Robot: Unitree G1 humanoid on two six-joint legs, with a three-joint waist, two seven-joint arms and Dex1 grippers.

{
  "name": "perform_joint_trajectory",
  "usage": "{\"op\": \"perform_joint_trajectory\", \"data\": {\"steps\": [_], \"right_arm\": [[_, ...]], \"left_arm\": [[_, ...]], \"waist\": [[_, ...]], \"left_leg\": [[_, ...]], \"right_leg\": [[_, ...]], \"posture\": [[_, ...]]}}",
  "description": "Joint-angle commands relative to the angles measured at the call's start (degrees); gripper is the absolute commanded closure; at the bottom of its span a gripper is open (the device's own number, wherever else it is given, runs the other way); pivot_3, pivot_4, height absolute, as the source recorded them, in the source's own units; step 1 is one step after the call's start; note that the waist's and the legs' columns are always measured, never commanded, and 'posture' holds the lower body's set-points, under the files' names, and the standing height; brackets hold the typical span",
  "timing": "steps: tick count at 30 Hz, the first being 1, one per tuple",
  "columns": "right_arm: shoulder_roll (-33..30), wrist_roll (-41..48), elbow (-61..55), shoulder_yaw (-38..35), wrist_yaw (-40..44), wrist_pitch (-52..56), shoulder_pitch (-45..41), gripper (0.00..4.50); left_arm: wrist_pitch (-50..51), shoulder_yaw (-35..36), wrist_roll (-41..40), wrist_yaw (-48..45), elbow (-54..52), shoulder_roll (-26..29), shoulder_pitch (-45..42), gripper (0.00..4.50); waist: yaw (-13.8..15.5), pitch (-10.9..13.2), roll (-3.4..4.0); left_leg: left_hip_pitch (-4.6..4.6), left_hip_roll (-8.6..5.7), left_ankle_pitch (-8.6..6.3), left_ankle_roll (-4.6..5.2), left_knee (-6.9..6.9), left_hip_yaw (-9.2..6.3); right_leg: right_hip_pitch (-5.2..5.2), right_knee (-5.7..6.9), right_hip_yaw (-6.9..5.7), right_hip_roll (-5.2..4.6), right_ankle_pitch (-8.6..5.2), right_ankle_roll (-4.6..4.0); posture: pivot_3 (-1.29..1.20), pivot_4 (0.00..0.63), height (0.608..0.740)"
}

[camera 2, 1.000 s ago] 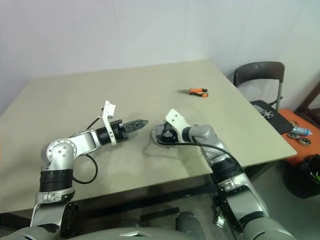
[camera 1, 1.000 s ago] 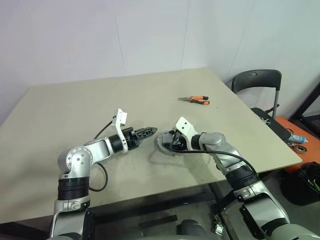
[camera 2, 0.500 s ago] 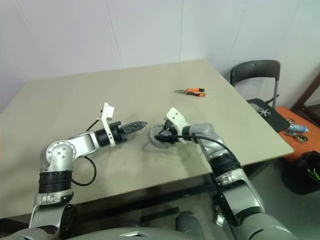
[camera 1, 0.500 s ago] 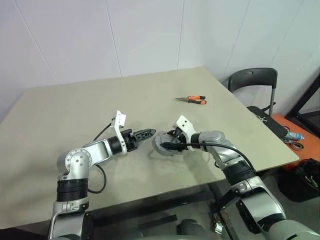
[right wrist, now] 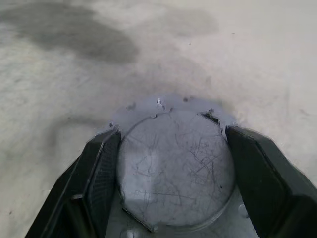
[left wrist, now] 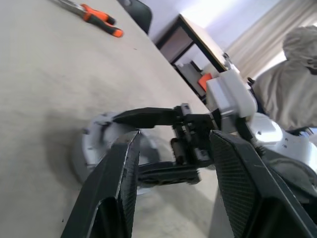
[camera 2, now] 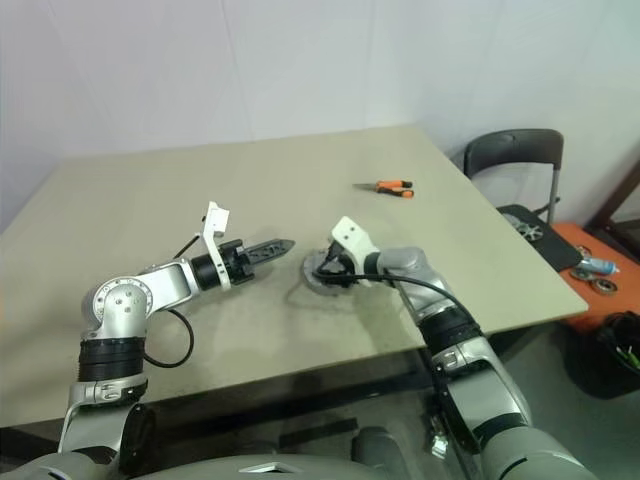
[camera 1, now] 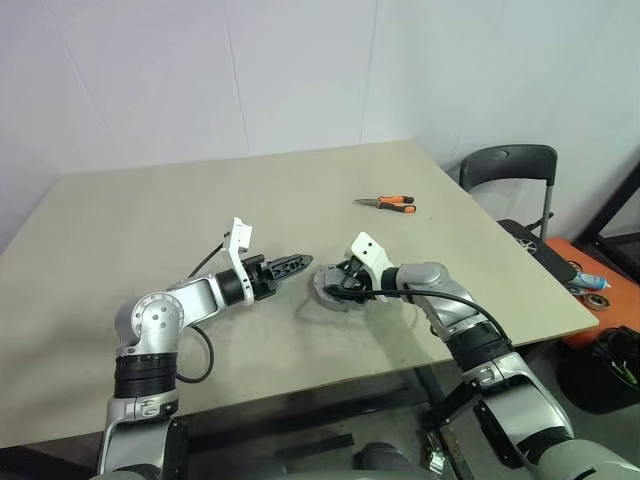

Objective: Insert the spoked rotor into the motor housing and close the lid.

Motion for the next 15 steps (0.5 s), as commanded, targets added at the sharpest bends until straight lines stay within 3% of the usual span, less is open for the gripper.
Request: {"op": "perform_joint_trajectory", "data": {"steps": [1, 3, 6, 10, 15], "right_arm": [[-1.03, -0.70, 2.83, 4.01, 4.09, 8.73, 6.01, 1.47], [-1.16, -1.08, 5.95, 1.64, 1.75, 9.72, 4.70, 1.47], [-2.36, -1.65, 11.97, -0.34, 1.04, 7.29, 2.75, 1.47], [-1.40, 7.43, 6.48, -6.95, 6.33, 10.96, 1.93, 1.47], [-2.09, 2.00, 2.07, -3.89, 2.67, 1.29, 4.17, 1.47]], "left_arm": [[-1.20, 0.51, -0.27, 0.18, -2.43, 0.41, 0.18, 2.11], [-1.37, 0.56, -0.18, 0.04, -2.49, 0.55, 0.43, 2.11], [-1.63, 0.78, -0.12, -0.15, -2.20, 0.81, 0.55, 2.11], [-1.84, 0.60, -0.03, -0.68, -1.48, 1.24, 0.31, 2.11], [-2.06, 0.41, 0.20, -1.18, -0.08, 1.61, -0.76, 2.11]], "waist": [[-0.40, -0.11, 0.44], [-0.42, -0.08, 0.48], [-0.30, -0.06, 0.00], [0.14, -0.02, -0.27], [0.66, 0.20, -0.32]], "left_leg": [[-0.28, 0.07, 0.00, 0.00, 0.05, -0.07], [-0.70, 0.05, 0.01, 0.02, 0.25, -0.04], [-0.14, -0.27, 0.00, 0.39, 0.02, -0.08], [0.27, -0.28, -0.06, 0.31, -0.43, -0.06], [0.12, -0.34, -0.04, 0.26, -0.66, -0.03]], "right_leg": [[-0.05, -0.33, -0.21, -0.01, 0.00, 0.00], [-0.12, -0.42, -0.39, -0.15, 0.01, 0.01], [-0.24, 0.18, -0.19, -0.41, 0.06, 0.05], [-0.07, 0.43, -0.02, -0.38, 0.29, -0.07], [-0.63, 0.68, 0.17, -0.36, 0.36, 0.08]], "posture": [[0.00, 0.000, 0.740], [0.00, 0.000, 0.740], [0.00, 0.000, 0.740], [0.00, 0.000, 0.740], [0.00, 0.000, 0.740]]}}
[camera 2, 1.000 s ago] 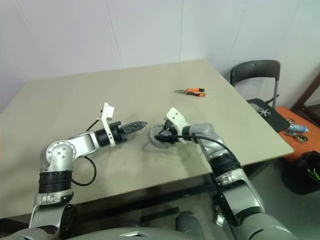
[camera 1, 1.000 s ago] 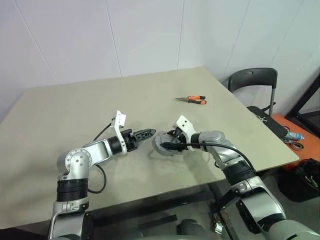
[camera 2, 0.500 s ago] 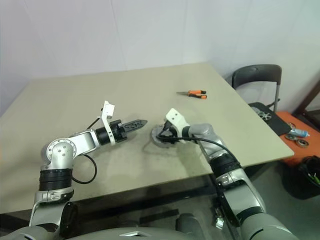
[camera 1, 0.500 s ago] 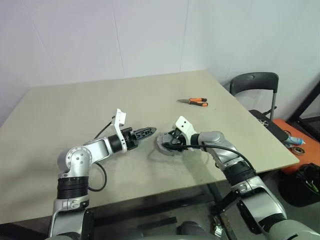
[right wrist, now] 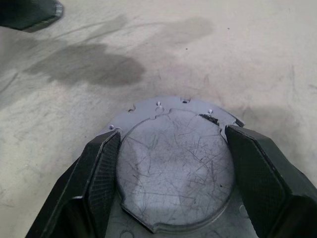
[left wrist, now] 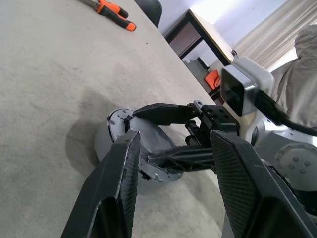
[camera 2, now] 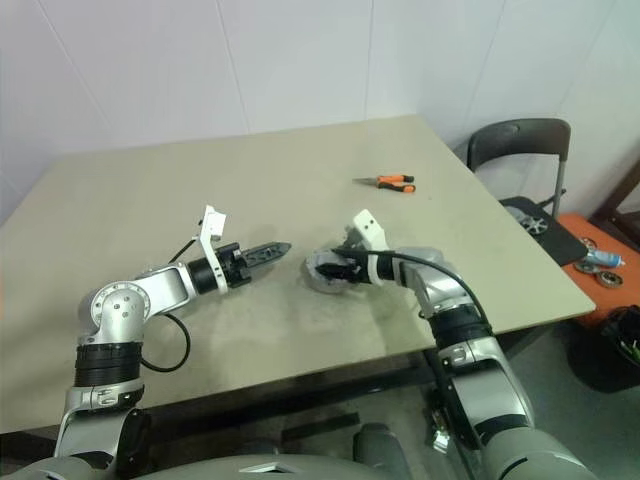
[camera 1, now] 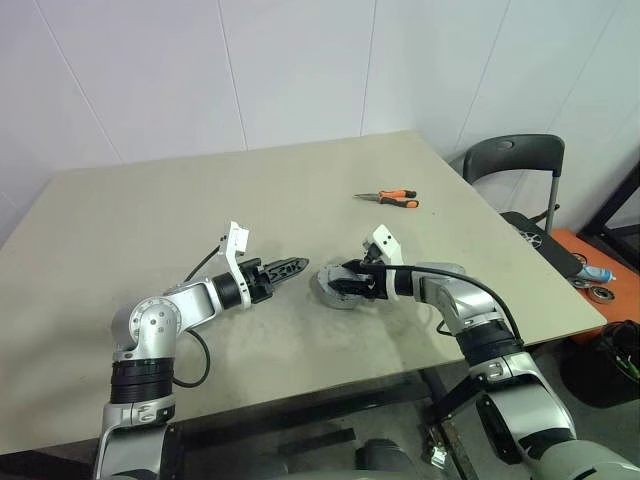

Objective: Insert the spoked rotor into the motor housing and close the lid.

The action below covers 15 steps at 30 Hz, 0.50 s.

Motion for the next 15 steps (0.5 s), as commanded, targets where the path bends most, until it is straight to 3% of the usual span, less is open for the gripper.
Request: {"op": "perform_joint_trajectory", "data": {"steps": [1, 8, 15], "right_arm": [[-0.84, -5.40, 1.93, 2.50, -4.57, -3.61, 3.85, 1.47], [0.77, -5.17, 0.25, 1.37, -9.16, -6.63, 5.69, 1.47], [-0.94, -9.05, 0.26, 5.72, -8.88, -8.73, 6.89, 1.47]], "left_arm": [[-0.95, 0.38, -0.27, -0.83, -0.20, 0.57, -1.94, 2.11], [-0.94, 0.12, -0.18, -0.84, -0.38, 0.34, -1.68, 2.11], [-0.88, -0.03, -0.22, -0.79, -1.21, 0.32, -0.79, 2.11]], "waist": [[0.07, 0.08, -0.07], [0.16, 0.43, -0.23], [-0.50, 0.46, -0.20]], "left_leg": [[-0.02, 0.01, -0.01, -0.02, -0.01, 0.00], [0.01, 0.01, -0.01, -0.04, 0.07, 0.20], [0.03, 0.02, 0.00, -0.05, 0.06, 0.21]], "right_leg": [[-0.03, 0.00, 0.00, 0.00, 0.02, 0.07], [-0.07, 0.07, 0.17, 0.04, -0.08, -0.13], [-0.06, 0.08, 0.18, 0.05, -0.08, -0.12]], "posture": [[0.00, 0.000, 0.740], [0.00, 0.000, 0.740], [0.00, 0.000, 0.740]]}}
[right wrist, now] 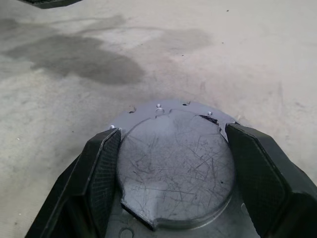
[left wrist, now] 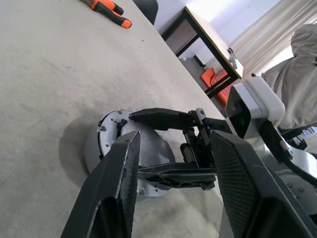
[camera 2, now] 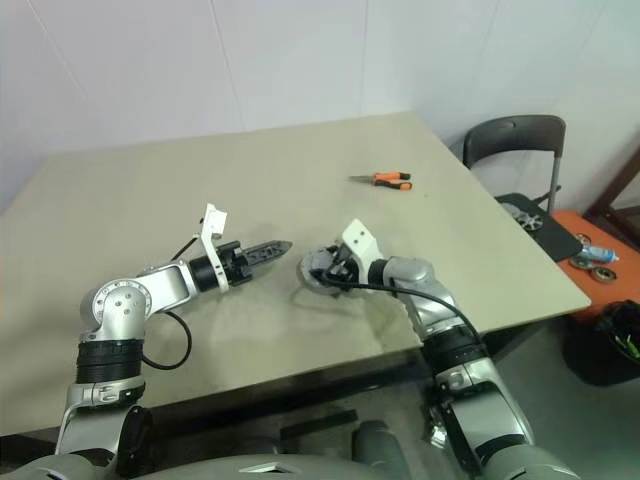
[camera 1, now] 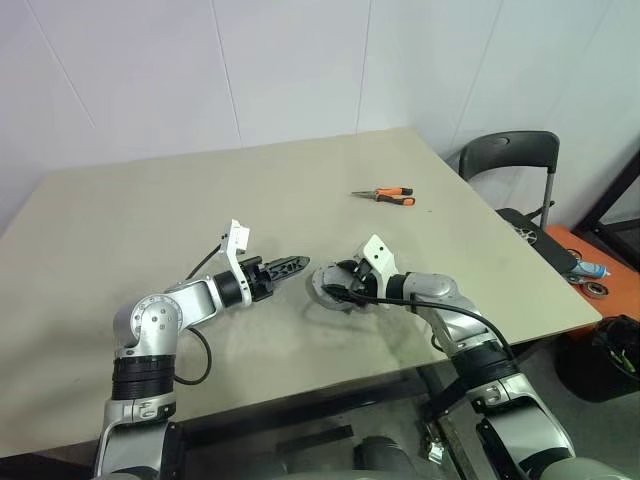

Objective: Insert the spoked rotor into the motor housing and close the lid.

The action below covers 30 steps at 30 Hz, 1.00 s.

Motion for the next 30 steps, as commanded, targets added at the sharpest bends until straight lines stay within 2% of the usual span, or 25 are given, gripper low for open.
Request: {"op": "perform_joint_trajectory", "data": {"steps": [1, 9, 16, 24, 30], "right_arm": [[-2.43, -6.91, 5.56, 3.66, -2.68, 0.01, 1.73, 1.47], [-0.35, -5.36, 11.46, 1.90, -4.94, 6.38, -0.10, 1.47], [-3.73, -4.58, 8.10, 3.44, 1.11, 8.03, 1.68, 1.47], [-7.64, -3.46, 6.35, 4.28, 7.45, 8.18, 1.90, 1.47], [-7.35, -5.32, 9.65, 4.80, 6.06, 6.32, 0.07, 1.47]], "left_arm": [[-0.87, 0.03, -0.26, -0.55, -1.67, 0.36, -0.25, 2.11], [-1.78, -0.61, 0.35, -1.06, -2.16, 0.44, 0.84, 2.11], [-4.29, -2.31, 2.37, -3.05, 0.23, 0.11, 0.22, 2.11], [-3.87, -2.18, 2.47, -3.19, 0.89, 0.07, -0.68, 2.11], [-3.62, -1.95, 2.35, -2.58, 0.21, -0.08, -0.59, 2.11]], "waist": [[-0.19, 0.00, 0.00], [-0.26, -0.02, -0.04], [-0.14, -0.03, 0.01], [2.06, -0.08, -0.01], [2.70, -0.08, -0.02]], "left_leg": [[0.00, 0.00, 0.00, 0.00, -0.01, 0.00], [0.10, 0.00, 0.00, 0.00, 0.03, -0.01], [0.13, 0.00, 0.00, -0.01, 0.05, -0.03], [0.04, -0.05, -0.04, 0.08, 0.03, -0.09], [0.00, -0.06, -0.12, 0.21, -0.01, -0.04]], "right_leg": [[0.00, 0.00, 0.01, 0.00, 0.00, 0.00], [0.29, 0.01, 0.01, 0.01, -0.01, -0.02], [0.49, -0.03, 0.00, 0.01, -0.02, -0.04], [0.20, -0.15, 0.00, -0.02, 0.00, 0.00], [0.21, -0.38, 0.01, -0.03, -0.01, 0.02]], "posture": [[0.00, 0.000, 0.740], [0.00, 0.000, 0.740], [0.00, 0.000, 0.740], [0.00, 0.000, 0.740], [0.00, 0.000, 0.740]]}}
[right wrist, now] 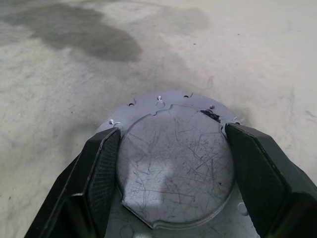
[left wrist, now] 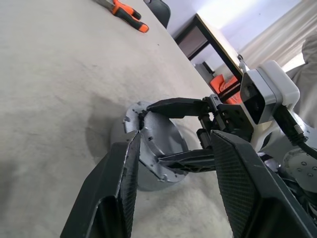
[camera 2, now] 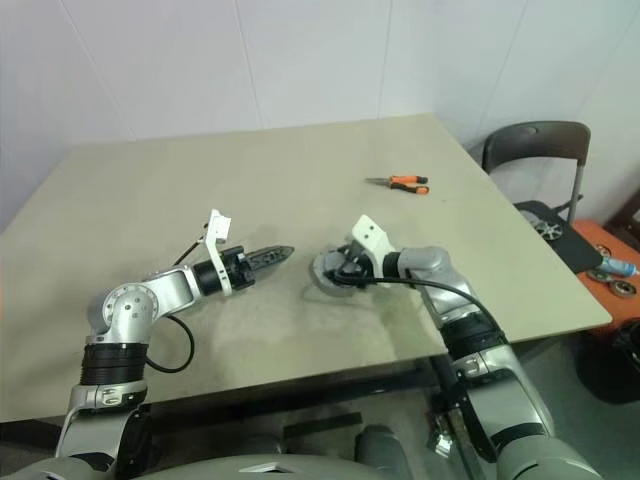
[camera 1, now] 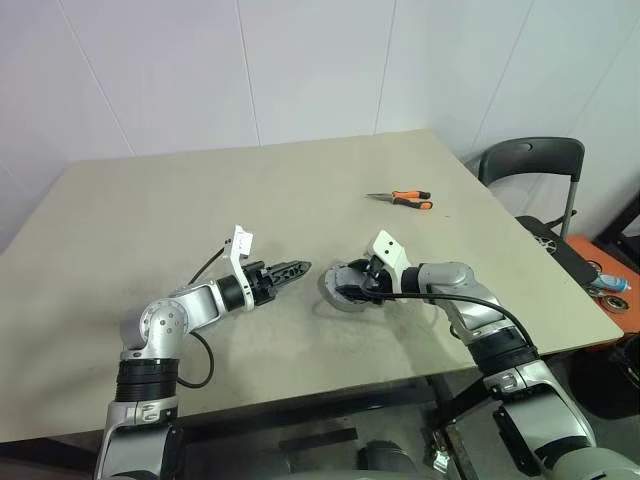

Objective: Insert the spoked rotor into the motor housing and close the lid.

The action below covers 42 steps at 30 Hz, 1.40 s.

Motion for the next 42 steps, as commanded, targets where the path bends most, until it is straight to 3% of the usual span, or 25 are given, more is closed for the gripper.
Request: {"op": "perform_joint_trajectory", "data": {"steps": [1, 10, 14, 21, 24, 27, 42], "right_arm": [[-1.45, -5.49, 7.85, 4.19, -1.04, 3.20, 3.41, 1.47], [-0.72, -6.17, 6.41, 5.47, -2.20, 3.54, 4.71, 1.47], [-1.39, -5.58, 4.19, 6.13, -0.62, 4.54, 6.10, 1.47], [-0.68, -4.28, 1.63, 5.01, -1.67, 6.87, 7.06, 1.47], [-0.27, -4.20, 1.28, 4.52, -2.74, 7.60, 7.14, 1.47], [-0.32, -3.93, 0.67, 4.28, -3.24, 8.22, 7.58, 1.47], [-0.45, -2.75, -2.47, 3.48, -5.23, 10.41, 9.85, 1.47]], "left_arm": [[-0.22, 0.37, -0.44, 0.16, -1.45, 0.06, -1.24, 2.11], [-1.04, -1.29, 1.00, -0.11, -0.96, 0.20, -1.60, 2.11], [-6.40, -5.99, 7.22, -2.32, 3.95, 0.36, -3.73, 2.11], [-9.95, -10.42, 11.81, -5.52, 13.75, -4.25, -9.52, 2.11], [-10.57, -12.92, 13.64, -8.78, 17.09, -4.62, -11.04, 2.70], [-9.68, -14.44, 14.65, -11.23, 18.89, -4.52, -12.31, 3.71], [-11.53, -16.13, 19.70, -14.55, 23.83, -5.94, -14.68, 3.71]], "waist": [[0.00, -0.01, -0.01], [-0.14, -0.03, -0.02], [0.04, -0.09, -0.02], [-0.08, -0.18, 0.01], [-0.12, -0.22, 0.07], [-0.11, -0.23, 0.09], [0.06, -0.38, 0.16]], "left_leg": [[0.00, 0.00, 0.00, 0.00, 0.00, 0.00], [0.07, 0.01, 0.00, 0.00, 0.01, 0.01], [0.11, 0.01, 0.00, 0.00, 0.02, 0.00], [0.04, 0.01, -0.02, 0.03, -0.02, 0.01], [0.04, 0.01, -0.05, 0.00, -0.04, 0.03], [0.03, 0.01, -0.06, 0.02, -0.05, 0.03], [0.09, 0.01, -0.08, 0.07, -0.02, 0.00]], "right_leg": [[0.00, 0.00, 0.00, 0.00, 0.00, 0.00], [0.07, 0.00, 0.00, 0.01, 0.00, 0.00], [0.13, 0.00, -0.01, 0.02, 0.00, -0.01], [0.09, -0.12, 0.00, 0.02, 0.09, 0.22], [0.06, -0.13, 0.00, 0.02, 0.09, 0.24], [0.06, -0.13, 0.00, 0.02, 0.08, 0.26], [0.15, -0.12, -0.01, 0.02, 0.06, 0.29]], "posture": [[0.00, 0.000, 0.740], [0.00, 0.000, 0.740], [0.00, 0.000, 0.740], [0.00, 0.000, 0.740], [0.00, 0.000, 0.740], [0.00, 0.000, 0.740], [0.00, 0.000, 0.740]]}}
